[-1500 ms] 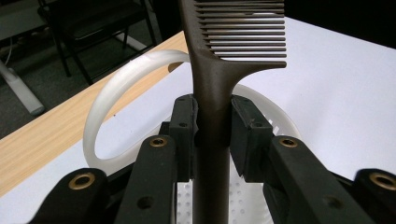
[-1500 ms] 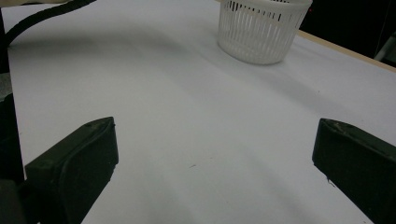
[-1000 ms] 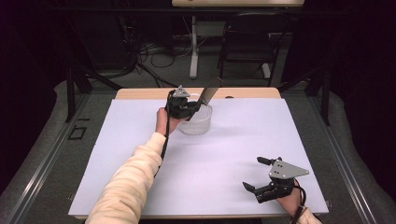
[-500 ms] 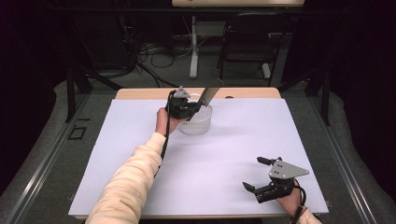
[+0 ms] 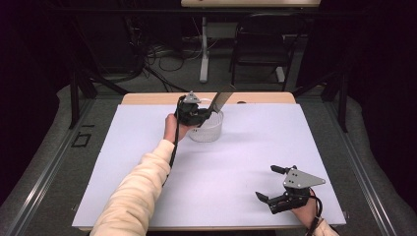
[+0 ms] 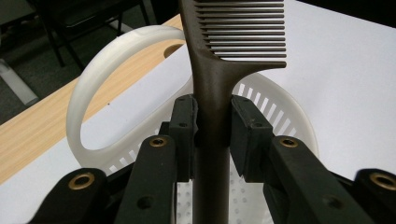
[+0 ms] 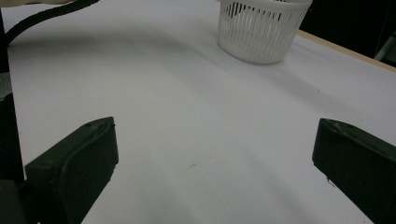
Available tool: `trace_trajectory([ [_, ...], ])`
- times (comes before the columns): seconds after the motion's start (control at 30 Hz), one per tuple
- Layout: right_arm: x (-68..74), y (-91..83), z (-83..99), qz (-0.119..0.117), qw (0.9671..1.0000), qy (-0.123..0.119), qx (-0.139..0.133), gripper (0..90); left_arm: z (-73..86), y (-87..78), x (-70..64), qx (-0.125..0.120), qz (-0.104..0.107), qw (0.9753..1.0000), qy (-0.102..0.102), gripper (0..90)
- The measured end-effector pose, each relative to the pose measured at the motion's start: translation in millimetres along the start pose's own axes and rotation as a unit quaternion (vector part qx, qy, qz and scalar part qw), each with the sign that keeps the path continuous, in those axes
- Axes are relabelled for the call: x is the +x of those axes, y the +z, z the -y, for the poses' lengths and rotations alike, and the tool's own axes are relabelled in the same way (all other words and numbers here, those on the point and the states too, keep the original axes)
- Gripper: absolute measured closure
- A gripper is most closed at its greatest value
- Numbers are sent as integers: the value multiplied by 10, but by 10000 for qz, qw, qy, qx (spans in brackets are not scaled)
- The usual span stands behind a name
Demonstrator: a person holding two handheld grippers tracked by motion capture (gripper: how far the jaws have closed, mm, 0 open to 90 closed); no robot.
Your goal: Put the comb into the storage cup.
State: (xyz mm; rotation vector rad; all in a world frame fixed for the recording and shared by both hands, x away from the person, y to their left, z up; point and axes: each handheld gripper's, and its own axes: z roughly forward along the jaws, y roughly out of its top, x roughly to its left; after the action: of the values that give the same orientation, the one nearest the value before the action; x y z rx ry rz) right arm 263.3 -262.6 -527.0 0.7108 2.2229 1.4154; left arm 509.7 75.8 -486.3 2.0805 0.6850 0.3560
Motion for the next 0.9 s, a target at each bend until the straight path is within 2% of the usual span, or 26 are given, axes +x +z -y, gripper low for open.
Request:
trace_trajectory([
  [0.57,-1,0,0,2,10000,1,3,0,9,13,9,19,67,10000,-3,706],
  [0.9,-4,0,0,-4,10000,-8,-1,0,-11,-68,33,-62,138,9999,-59,502],
])
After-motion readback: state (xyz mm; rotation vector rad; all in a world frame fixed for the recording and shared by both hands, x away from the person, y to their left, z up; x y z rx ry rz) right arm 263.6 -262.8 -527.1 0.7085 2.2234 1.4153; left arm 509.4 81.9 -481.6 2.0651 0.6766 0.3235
